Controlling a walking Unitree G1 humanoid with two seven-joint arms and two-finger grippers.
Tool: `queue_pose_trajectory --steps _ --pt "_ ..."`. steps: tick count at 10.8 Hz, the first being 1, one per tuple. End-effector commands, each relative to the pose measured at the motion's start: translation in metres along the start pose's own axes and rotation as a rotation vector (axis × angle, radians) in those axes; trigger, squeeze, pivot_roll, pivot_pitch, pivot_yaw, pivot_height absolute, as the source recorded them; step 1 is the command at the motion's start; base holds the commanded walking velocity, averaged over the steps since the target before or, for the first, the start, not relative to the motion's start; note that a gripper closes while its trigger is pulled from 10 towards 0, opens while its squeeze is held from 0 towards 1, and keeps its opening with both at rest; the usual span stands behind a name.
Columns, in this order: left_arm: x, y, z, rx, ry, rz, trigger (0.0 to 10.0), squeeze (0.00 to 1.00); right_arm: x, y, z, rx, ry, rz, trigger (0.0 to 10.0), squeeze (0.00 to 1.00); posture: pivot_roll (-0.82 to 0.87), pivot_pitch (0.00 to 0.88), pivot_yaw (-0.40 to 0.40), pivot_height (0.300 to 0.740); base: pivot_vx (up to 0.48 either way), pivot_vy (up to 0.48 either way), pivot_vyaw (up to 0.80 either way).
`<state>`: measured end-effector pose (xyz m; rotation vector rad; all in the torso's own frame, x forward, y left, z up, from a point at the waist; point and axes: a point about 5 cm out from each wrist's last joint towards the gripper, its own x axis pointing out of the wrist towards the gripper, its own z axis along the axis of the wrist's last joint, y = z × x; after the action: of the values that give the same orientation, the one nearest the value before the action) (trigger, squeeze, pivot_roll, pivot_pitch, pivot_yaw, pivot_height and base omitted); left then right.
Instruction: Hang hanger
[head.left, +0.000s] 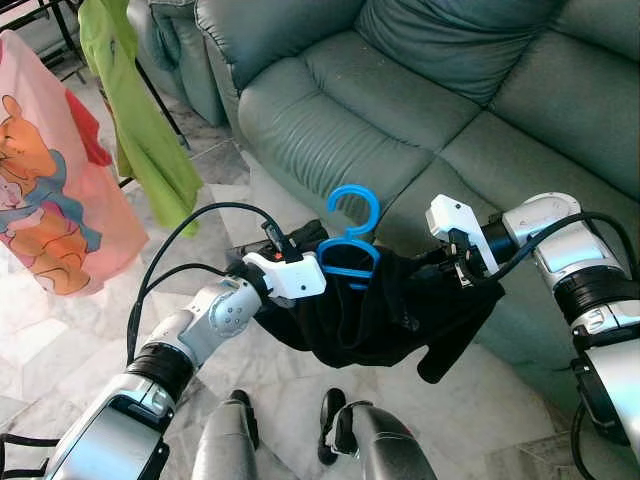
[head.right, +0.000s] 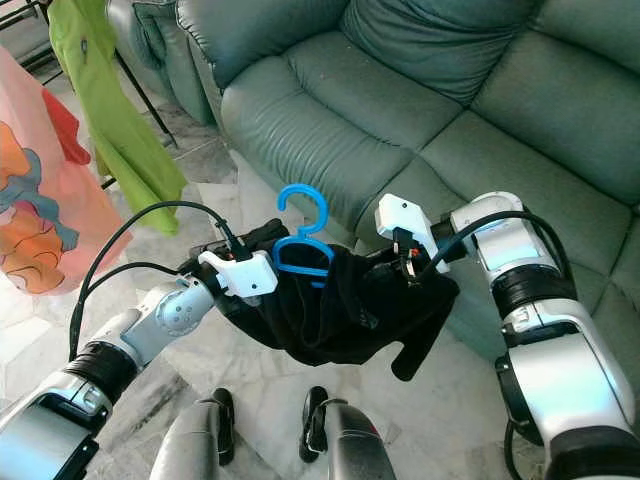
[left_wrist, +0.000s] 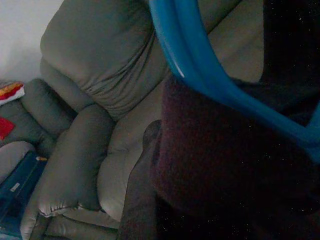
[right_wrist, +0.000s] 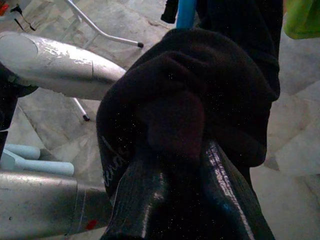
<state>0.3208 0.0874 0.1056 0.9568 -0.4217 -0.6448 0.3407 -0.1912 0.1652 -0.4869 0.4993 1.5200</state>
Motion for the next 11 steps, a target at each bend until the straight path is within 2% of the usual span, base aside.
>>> queue_pose_trajectory --steps 1,8,9,11 --pt "0.014 0.009 0.027 -0.024 -0.15 0.074 0.0 0.0 0.01 0.007 -0.01 0.021 0.045 0.064 0.0 0.0 -0.06 0.189 -0.056 0.74 0.0 0.0 0.0" --pt "0.014 0.009 0.027 -0.024 -0.15 0.074 0.0 0.0 0.01 0.007 -0.01 0.021 0.045 0.064 0.0 0.0 -0.06 0.189 -0.056 0.74 0.0 0.0 0.0" --pt "0.008 0.015 0.004 -0.012 -0.036 0.083 10.0 1.0 0.034 -0.001 -0.023 -0.088 0.05 -0.219 0.0 0.0 -0.06 0.203 -0.053 0.74 0.0 0.0 0.0" --pt "0.008 0.015 0.001 0.004 -0.013 0.081 10.0 1.0 0.037 -0.001 -0.024 -0.098 0.053 -0.24 0.0 0.0 -0.05 0.204 -0.053 0.74 0.0 0.0 0.0"
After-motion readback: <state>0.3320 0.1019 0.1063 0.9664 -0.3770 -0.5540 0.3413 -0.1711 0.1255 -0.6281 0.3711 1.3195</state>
